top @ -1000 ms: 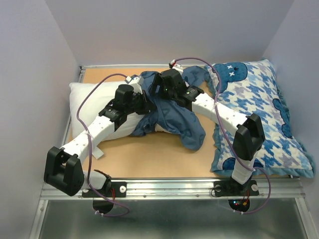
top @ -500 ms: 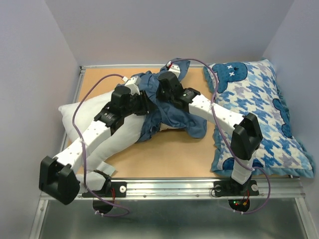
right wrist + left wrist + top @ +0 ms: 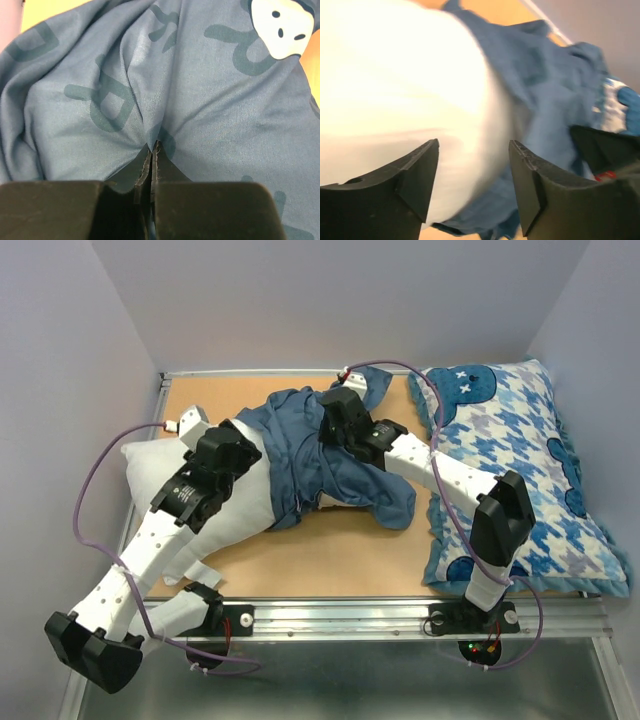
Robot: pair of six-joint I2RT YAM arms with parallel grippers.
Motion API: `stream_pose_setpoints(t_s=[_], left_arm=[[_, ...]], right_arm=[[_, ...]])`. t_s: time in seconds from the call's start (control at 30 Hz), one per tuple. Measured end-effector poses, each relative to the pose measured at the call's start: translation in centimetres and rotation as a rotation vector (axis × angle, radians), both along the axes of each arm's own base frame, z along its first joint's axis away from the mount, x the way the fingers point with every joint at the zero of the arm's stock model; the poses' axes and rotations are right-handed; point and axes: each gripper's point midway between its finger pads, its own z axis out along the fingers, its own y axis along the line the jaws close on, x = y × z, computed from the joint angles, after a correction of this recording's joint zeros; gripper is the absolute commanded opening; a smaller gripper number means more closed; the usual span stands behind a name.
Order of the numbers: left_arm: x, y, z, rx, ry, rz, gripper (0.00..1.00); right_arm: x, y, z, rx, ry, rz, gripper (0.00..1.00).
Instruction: Remove the pillowcase from the pillow
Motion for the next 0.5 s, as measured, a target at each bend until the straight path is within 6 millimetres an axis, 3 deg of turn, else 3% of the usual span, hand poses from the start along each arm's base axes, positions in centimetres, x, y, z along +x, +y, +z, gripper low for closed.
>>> stream_pose_setpoints(t_s=[0.1,0.23,0.33,0.37,0.43,0.47,0.5], left_arm=[[-0.6,1.2,-3.3,0.022,0.078,0.079,0.94],[0.3,1.0,-6.2,0.037,0.14,0.108,0.94],[1.6,1.0,-7.7,0.045,0.158,0.124,0.81],[2.3,1.1,-8.1,0.038,0.155,0.129,0.54],[3.4,1.4,-8.8,0.012,0.149,0.127,0.25],[3.8,1.5,-8.9,-0.01,0.14,0.126,0.0],[4.7,1.9,-9.0,-0.04,0.126,0.124,0.0]], right_arm=[[0.0,-0.3,-0.5,-0.001,0.011,-0.004,0.01],[-0.1,-0.2,-0.7,0.004,0.018,0.005,0.01],[-0.2,-0.4,-0.6,0.005,0.019,0.01,0.0],[-0.3,-0.5,-0.7,0.006,0.02,0.011,0.01],[-0.5,-0.8,-0.6,0.003,0.02,0.017,0.01],[-0.5,-1.0,-0.4,0.001,0.02,0.019,0.01],[-0.5,-1.1,-0.2,0.001,0.018,0.023,0.01]])
